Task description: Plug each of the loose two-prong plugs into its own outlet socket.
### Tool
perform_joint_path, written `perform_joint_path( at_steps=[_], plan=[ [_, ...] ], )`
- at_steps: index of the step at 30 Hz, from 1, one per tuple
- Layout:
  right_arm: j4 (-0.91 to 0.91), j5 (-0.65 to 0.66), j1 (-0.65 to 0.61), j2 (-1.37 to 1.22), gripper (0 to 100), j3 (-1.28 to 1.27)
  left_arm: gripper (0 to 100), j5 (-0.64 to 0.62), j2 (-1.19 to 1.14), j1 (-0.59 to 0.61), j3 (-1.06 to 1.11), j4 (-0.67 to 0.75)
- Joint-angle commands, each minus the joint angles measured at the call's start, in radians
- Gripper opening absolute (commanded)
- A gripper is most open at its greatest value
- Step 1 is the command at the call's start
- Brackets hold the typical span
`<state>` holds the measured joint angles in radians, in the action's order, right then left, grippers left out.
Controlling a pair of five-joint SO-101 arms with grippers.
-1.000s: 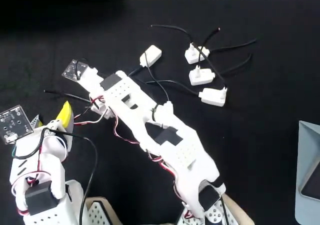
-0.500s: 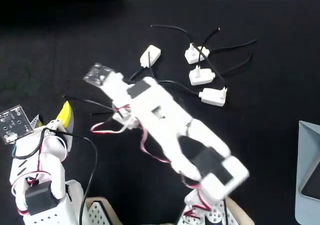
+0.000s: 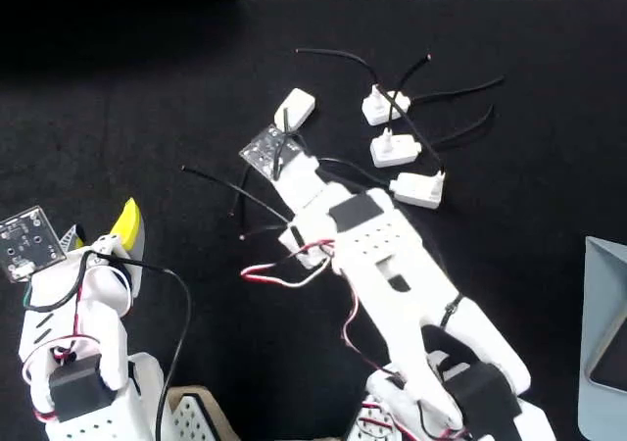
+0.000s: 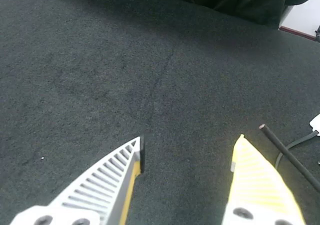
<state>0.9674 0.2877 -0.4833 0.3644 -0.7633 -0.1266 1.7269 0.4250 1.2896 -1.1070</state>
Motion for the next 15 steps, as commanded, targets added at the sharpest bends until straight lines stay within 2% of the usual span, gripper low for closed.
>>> perform_joint_path(
  at_steps=[1, 3, 7, 12, 15],
  plan=[
    [-0.104, -0.135, -0.046, 0.042, 14.9, -0.044, 29, -0.005, 0.005, 0.002, -0.030, 0.005],
    [-0.100, -0.161, -0.077, 0.047, 21.6, -0.051, 29, -0.003, 0.005, 0.002, -0.028, 0.005],
    [-0.018, -0.170, -0.080, 0.067, 19.8, -0.007, 29, -0.003, 0.005, 0.002, -0.028, 0.005],
    [0.103, -0.170, 0.015, 0.160, 19.1, 0.030, 29, -0.003, 0.005, 0.002, -0.028, 0.005],
    [0.127, -0.166, 0.114, 0.231, 19.1, 0.027, 29, -0.003, 0.005, 0.002, -0.028, 0.005]
  ],
)
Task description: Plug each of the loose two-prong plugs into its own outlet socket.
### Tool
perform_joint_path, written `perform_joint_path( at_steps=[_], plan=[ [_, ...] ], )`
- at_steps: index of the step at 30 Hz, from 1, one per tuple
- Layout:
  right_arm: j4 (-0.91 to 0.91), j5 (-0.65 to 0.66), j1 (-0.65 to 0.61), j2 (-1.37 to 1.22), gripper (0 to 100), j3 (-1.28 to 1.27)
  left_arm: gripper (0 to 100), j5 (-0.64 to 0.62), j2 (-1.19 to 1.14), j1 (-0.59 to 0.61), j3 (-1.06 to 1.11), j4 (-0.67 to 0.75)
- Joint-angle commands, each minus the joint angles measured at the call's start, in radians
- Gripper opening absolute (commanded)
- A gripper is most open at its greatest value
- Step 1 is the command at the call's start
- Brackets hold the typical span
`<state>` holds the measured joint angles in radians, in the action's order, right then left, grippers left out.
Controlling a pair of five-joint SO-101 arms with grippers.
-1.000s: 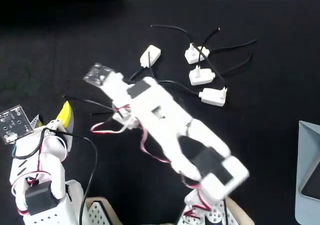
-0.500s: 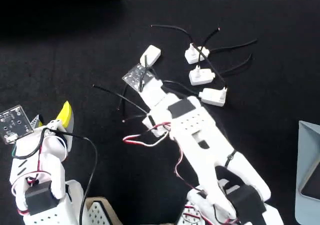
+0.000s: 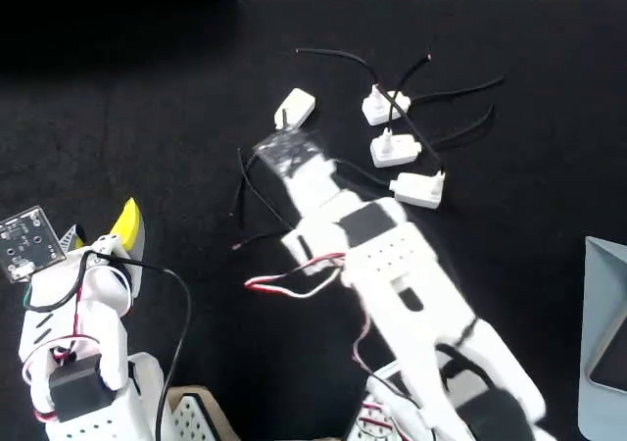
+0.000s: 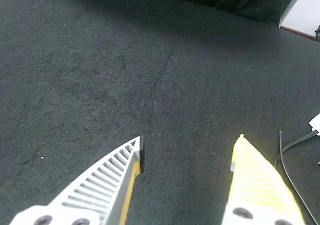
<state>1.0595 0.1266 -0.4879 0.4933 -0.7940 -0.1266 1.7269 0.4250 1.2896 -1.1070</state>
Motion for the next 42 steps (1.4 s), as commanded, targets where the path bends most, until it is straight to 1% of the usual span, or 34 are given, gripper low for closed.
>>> perform_joint_path(
  at_steps=[1, 6, 10, 13, 16, 21, 26, 28, 30, 33, 35, 42],
  plan=[
    [0.032, -0.003, 0.166, 0.117, 19.1, 0.058, 29, -0.003, 0.005, 0.002, -0.028, 0.005],
    [-0.057, 0.003, 0.440, 0.134, 19.4, 0.062, 29, -0.003, 0.005, 0.002, -0.028, 0.005],
    [-0.164, 0.101, 0.634, 0.136, 19.5, 0.065, 29, -0.003, 0.005, 0.001, -0.028, 0.005],
    [-0.213, 0.127, 0.723, 0.142, 19.5, 0.067, 29, -0.003, 0.005, 0.001, -0.028, 0.005],
    [-0.222, 0.127, 0.760, 0.142, 19.5, 0.067, 29, -0.002, 0.005, 0.001, -0.028, 0.005],
    [-0.218, 0.124, 0.766, 0.150, 19.5, 0.070, 29, -0.002, 0.005, 0.001, -0.028, 0.005],
    [-0.204, 0.081, 0.764, 0.271, 19.5, 0.093, 29, -0.002, 0.005, 0.001, -0.028, 0.005],
    [-0.129, 0.081, 0.758, 0.335, 19.5, 0.120, 29, -0.002, 0.005, 0.001, -0.028, 0.005],
    [-0.015, 0.081, 0.747, 0.387, 19.5, 0.174, 29, -0.002, 0.005, 0.001, -0.028, 0.005],
    [0.155, 0.081, 0.701, 0.438, 19.5, 0.265, 29, -0.002, 0.005, 0.001, -0.028, 0.005],
    [0.235, 0.081, 0.643, 0.453, 19.5, 0.309, 29, -0.002, 0.005, 0.001, -0.028, 0.005],
    [0.394, 0.074, 0.368, 0.453, 19.1, 0.329, 29, -0.002, 0.005, 0.001, -0.027, 0.005]
  ],
)
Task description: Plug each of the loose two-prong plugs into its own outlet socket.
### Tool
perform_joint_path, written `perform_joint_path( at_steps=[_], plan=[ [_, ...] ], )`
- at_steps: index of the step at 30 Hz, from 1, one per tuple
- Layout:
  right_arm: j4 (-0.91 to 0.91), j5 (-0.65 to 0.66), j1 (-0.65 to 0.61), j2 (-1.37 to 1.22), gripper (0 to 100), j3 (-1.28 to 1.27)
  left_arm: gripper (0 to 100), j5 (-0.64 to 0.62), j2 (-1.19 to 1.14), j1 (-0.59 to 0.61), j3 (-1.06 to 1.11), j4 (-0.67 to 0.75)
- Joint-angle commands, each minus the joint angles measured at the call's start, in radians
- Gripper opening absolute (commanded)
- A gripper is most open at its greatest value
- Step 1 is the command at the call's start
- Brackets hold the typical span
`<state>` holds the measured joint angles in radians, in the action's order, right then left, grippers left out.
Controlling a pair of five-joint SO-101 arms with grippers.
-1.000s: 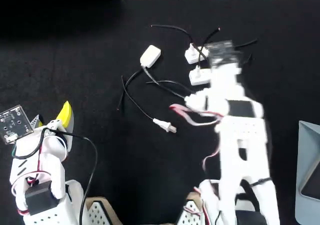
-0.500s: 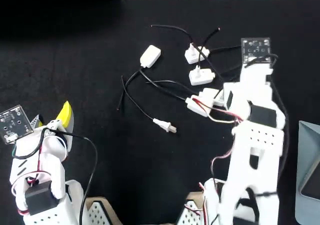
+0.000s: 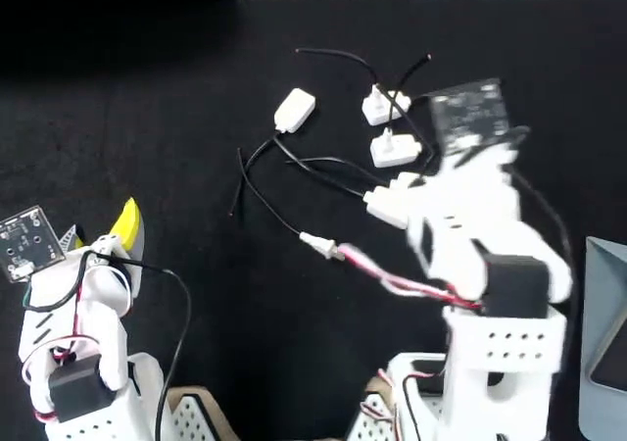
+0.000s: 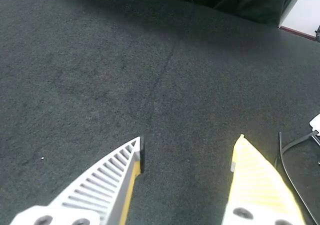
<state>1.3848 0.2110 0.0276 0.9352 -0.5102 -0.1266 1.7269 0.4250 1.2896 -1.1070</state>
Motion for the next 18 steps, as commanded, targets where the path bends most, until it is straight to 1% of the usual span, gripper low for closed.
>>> perform_joint_path(
  at_steps=[1, 4, 6, 8, 12, 18],
  plan=[
    [0.084, -0.011, -0.187, 0.012, 19.1, 0.025, 29, -0.002, 0.005, 0.001, -0.027, 0.005],
    [0.086, -0.011, -0.331, 0.012, 19.1, -0.085, 29, -0.002, 0.005, 0.001, -0.027, 0.005],
    [0.035, -0.011, -0.417, 0.002, 19.1, -0.188, 29, -0.002, 0.005, 0.001, -0.027, 0.005],
    [-0.051, -0.008, -0.470, -0.027, 19.1, -0.278, 29, -0.002, 0.005, 0.001, -0.027, 0.005],
    [-0.181, -0.003, -0.525, -0.151, 19.2, -0.354, 29, -0.002, 0.005, 0.001, -0.027, 0.005],
    [-0.207, 0.005, -0.543, -0.421, 19.4, -0.240, 29, -0.002, 0.005, 0.001, -0.027, 0.005]
  ],
)
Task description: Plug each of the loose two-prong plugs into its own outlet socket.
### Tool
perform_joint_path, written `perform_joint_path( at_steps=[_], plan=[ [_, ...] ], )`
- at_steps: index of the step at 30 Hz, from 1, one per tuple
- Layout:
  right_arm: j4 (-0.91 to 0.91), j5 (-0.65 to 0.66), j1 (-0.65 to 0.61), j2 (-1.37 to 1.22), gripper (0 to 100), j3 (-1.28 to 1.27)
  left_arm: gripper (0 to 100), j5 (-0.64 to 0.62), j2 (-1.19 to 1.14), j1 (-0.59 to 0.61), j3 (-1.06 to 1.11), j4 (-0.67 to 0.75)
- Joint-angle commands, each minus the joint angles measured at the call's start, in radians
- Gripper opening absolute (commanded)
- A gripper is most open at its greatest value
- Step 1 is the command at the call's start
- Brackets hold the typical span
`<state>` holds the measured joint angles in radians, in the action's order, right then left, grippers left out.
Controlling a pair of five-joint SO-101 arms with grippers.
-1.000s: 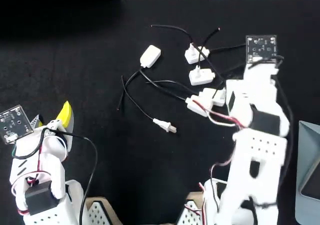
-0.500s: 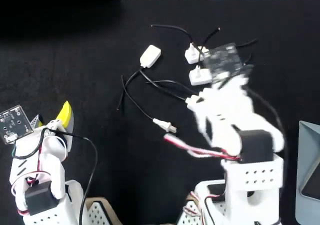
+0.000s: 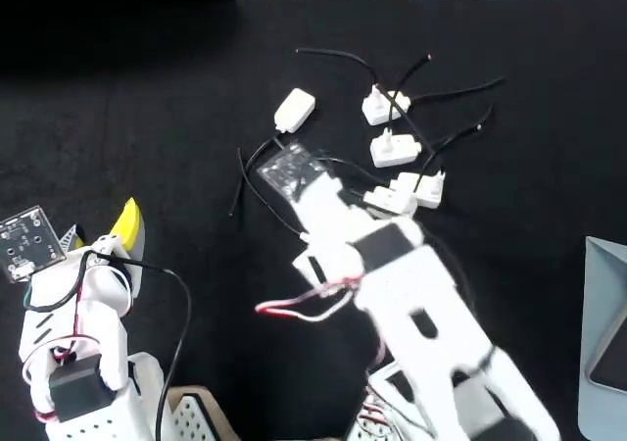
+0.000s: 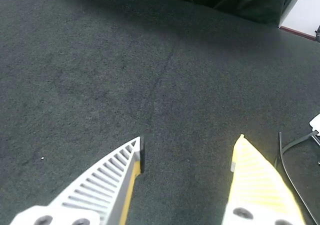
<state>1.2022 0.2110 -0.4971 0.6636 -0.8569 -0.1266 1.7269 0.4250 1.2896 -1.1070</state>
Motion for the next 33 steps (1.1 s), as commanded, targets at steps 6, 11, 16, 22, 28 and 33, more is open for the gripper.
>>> perform_joint_path(
  at_steps=[6, 11, 16, 22, 28, 33],
  plan=[
    [-0.018, 0.132, -0.002, -0.374, 19.2, 0.234, 29, -0.002, 0.005, 0.001, -0.022, 0.005],
    [-0.018, 0.219, 0.043, -0.507, 19.1, 0.320, 29, -0.002, 0.005, 0.001, -0.015, 0.021],
    [-0.017, 0.279, 0.066, -0.582, 19.1, 0.358, 29, -0.006, 0.005, -0.001, -0.015, 0.018],
    [-0.017, 0.307, 0.069, -0.585, 19.1, 0.358, 29, -0.008, 0.005, -0.008, -0.015, 0.014],
    [-0.025, 0.330, 0.068, -0.593, 19.1, 0.355, 29, -0.008, 0.005, -0.013, -0.019, -0.005],
    [-0.025, 0.368, 0.068, -0.627, 19.1, 0.360, 29, -0.008, 0.005, -0.008, -0.019, -0.005]
  ],
)
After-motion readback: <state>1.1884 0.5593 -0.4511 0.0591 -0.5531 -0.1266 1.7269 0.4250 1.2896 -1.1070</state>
